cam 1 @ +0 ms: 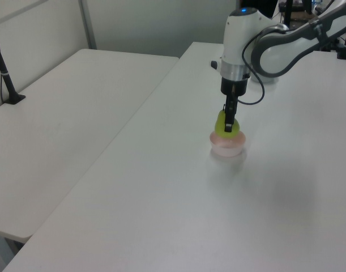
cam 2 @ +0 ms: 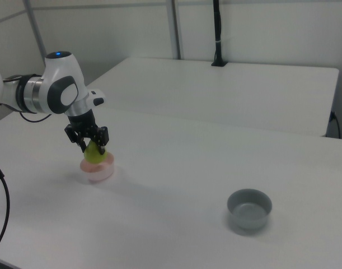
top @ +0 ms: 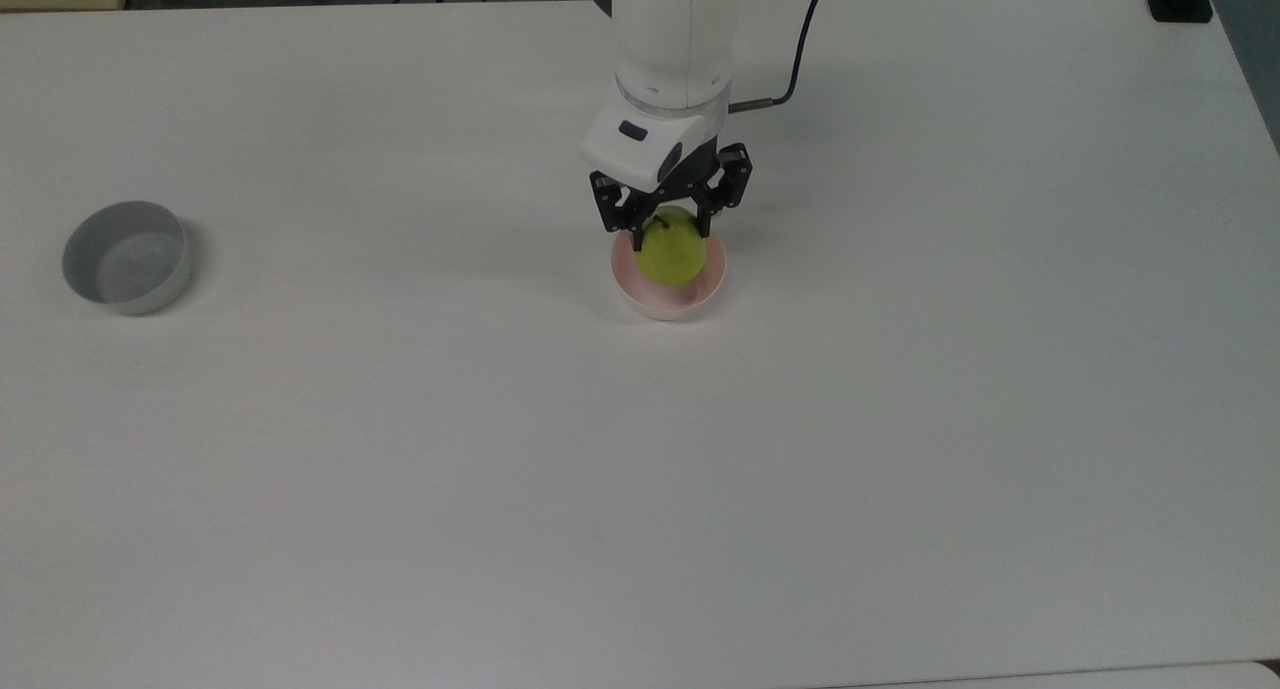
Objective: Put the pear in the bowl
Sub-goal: 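Lower the pear into the pink bowl and open the gripper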
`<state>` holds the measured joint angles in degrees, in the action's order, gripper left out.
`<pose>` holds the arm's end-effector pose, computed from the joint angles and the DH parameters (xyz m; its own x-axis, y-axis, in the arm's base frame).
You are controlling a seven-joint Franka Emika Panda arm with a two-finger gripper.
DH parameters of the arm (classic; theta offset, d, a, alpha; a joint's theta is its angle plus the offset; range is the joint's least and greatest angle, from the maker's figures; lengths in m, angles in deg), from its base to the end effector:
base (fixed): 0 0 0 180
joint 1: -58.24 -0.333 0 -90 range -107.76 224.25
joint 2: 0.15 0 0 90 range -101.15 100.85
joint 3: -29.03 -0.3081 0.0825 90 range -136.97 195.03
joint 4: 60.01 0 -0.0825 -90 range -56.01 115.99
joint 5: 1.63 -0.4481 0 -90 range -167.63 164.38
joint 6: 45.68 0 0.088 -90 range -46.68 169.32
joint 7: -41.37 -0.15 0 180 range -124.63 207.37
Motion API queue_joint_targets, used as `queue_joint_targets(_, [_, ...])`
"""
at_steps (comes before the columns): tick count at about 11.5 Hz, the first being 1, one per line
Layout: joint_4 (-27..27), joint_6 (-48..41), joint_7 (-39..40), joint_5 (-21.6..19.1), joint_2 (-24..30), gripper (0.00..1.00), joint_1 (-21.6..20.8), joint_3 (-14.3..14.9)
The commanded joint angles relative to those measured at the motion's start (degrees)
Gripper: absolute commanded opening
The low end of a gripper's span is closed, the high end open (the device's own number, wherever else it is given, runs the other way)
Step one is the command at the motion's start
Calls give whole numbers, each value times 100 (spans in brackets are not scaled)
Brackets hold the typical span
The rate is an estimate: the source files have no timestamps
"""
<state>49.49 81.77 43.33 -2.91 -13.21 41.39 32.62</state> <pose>0.6541 0.1563 0.3012 0.9641 0.2513 0.0858 0.2524 -0.9676 -0.0017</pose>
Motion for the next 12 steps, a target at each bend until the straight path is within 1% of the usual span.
queue_joint_targets(1, [107,316,-143,84,-143,1,-46,-43])
queue_joint_targets(4, [107,457,-143,128,-337,2,-46,-43])
queue_joint_targets(5, [107,457,-143,198,-337,7,-37,-43])
queue_joint_targets(6, [107,457,-143,199,-337,19,-37,-43])
queue_joint_targets(7, [107,439,-143,199,-329,43,-20,-43])
queue_joint_targets(8, [89,422,-152,199,-320,84,-2,-43])
queue_joint_targets(9, [80,404,-152,199,-311,100,7,-43])
queue_joint_targets(12, [54,299,-204,199,-215,100,33,-43])
